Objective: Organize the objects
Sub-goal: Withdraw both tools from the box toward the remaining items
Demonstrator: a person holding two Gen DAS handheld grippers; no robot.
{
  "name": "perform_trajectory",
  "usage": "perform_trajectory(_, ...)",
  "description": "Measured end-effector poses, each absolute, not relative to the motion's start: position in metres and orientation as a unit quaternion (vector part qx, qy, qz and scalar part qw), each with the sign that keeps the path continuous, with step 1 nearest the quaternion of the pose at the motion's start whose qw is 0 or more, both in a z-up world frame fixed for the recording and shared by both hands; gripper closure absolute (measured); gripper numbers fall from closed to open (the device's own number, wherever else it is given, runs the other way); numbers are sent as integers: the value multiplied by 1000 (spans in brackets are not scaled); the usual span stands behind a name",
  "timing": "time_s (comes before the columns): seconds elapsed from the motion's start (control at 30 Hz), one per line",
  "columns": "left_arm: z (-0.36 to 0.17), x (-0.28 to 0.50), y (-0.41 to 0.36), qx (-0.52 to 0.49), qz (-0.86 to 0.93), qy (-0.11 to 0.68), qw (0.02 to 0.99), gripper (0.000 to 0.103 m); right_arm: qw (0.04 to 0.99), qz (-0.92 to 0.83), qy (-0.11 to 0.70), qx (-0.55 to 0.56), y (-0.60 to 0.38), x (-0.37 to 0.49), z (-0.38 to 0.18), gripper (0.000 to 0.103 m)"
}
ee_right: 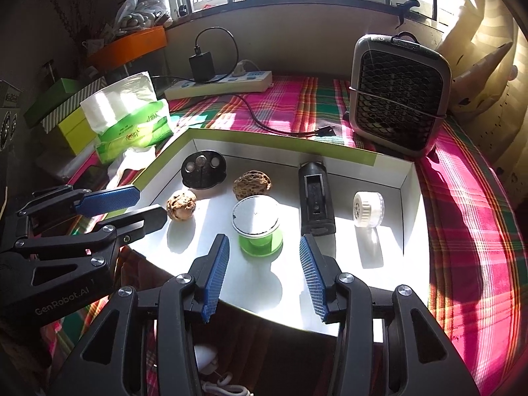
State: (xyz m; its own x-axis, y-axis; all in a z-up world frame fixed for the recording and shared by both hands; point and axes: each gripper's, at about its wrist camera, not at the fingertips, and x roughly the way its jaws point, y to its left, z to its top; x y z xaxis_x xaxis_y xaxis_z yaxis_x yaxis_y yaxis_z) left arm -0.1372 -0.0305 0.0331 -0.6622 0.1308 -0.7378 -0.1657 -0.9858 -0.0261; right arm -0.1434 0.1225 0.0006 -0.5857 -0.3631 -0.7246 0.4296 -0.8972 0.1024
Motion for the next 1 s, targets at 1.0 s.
perform_trajectory(1.0,35,-87,-55,-395,915,-19,82,65,218,-904,30,366,153,-90,14,57)
